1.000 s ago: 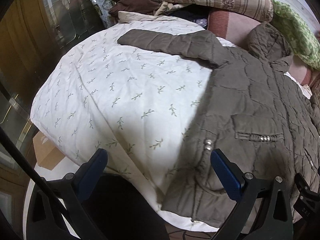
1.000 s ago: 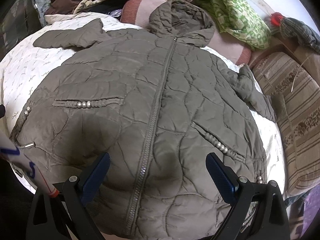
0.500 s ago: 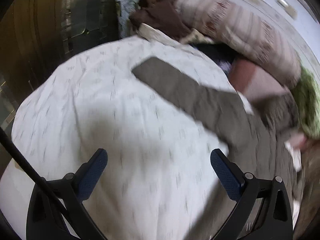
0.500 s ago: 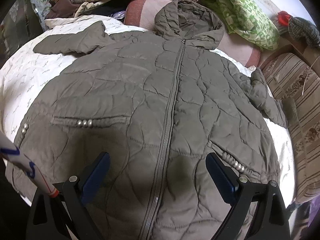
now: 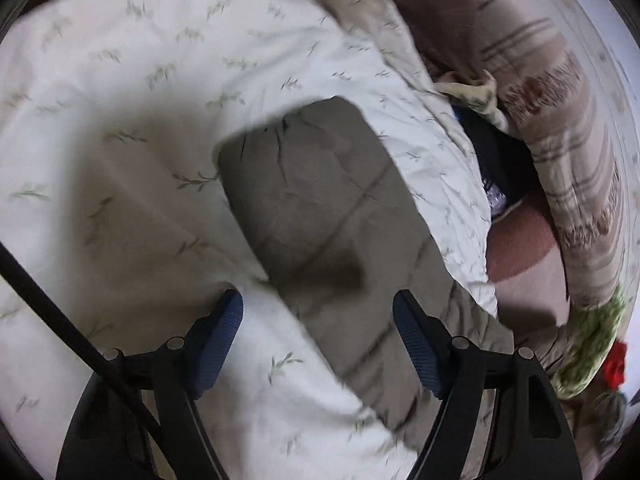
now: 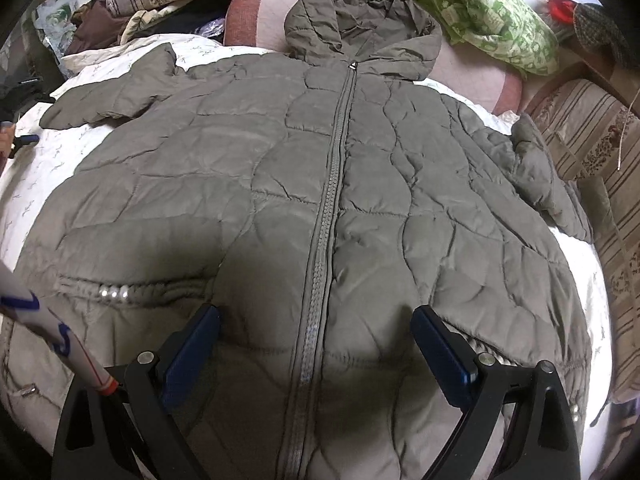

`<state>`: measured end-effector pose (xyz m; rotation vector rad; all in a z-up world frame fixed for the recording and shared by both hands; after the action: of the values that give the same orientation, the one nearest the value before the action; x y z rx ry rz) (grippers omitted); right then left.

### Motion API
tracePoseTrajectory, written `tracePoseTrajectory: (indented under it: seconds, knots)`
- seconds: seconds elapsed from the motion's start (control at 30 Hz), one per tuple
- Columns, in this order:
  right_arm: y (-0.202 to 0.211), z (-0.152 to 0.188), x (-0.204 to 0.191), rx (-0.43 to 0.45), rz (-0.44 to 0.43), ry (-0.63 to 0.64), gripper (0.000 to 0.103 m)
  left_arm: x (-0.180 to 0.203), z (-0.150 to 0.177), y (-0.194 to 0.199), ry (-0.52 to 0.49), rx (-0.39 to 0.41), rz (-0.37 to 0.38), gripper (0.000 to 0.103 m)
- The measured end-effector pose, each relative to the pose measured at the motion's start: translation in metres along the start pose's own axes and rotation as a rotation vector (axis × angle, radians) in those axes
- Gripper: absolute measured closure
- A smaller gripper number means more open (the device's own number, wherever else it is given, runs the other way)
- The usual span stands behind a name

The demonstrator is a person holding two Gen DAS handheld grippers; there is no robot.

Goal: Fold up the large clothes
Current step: 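Grasp the jacket sleeve with the left gripper and lift it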

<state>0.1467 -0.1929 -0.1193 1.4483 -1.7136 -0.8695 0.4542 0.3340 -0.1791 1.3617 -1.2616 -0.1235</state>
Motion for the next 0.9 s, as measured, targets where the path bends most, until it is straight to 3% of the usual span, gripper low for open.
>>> tracePoseTrajectory:
  seconds: [0.27,0.3,0.4,0.43,0.63,0.77,0.9]
  knots:
    - [-0.014,-0.003,0.000,0.015,0.024,0.012,0.001,0.008,-0.020,-0.009,-0.018,0.038,0.016,0.028]
    - [-0.015,-0.003,0.000,0.016,0.026,0.013,0.001,0.009,-0.022,-0.010,-0.016,0.044,0.012,0.037]
    - [-0.016,-0.002,0.000,0.024,0.026,0.013,0.000,0.012,-0.025,-0.014,-0.041,0.028,-0.049,0.080]
    - [-0.017,-0.001,0.001,0.027,0.024,0.011,0.000,0.012,-0.025,-0.014,-0.050,0.021,-0.058,0.083]
    - [-0.020,0.001,0.003,0.046,0.007,0.001,0.000,0.040,-0.015,0.022,-0.120,0.065,-0.062,0.091]
    - [-0.016,0.001,0.005,0.053,-0.006,-0.009,0.000,0.087,0.009,0.064,-0.237,0.101,-0.001,0.091]
    - [-0.003,0.001,0.015,0.070,-0.030,-0.041,0.002,0.155,0.065,0.099,-0.411,0.072,0.105,0.091]
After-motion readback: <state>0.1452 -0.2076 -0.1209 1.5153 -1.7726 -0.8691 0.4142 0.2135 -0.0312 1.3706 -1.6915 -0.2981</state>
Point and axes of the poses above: each gripper's, at about its wrist camera, not at the fingertips, and y roughly against the way its jaws point, x to its right, z to its underside, the point moved 1 cm from there along -y, roughly the way its jaws point, and after that the axes turned 2 degrees about x, right-handed, at the moved point
